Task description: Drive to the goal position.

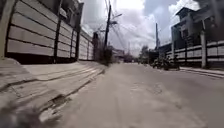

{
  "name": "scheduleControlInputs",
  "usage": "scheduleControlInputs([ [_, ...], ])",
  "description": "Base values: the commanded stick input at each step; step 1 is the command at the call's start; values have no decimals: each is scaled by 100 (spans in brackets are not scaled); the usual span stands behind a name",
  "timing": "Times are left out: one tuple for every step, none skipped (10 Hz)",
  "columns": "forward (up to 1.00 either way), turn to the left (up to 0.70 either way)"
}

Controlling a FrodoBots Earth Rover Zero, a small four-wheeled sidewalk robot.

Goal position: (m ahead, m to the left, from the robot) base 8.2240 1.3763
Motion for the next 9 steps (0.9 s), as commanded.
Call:
scheduleControlInputs([
  [100,-10],
  [100,-6],
  [100,-3],
  [100,0],
  [100,0],
  [100,0],
  [100,0],
  [100,0],
  [100,0],
])
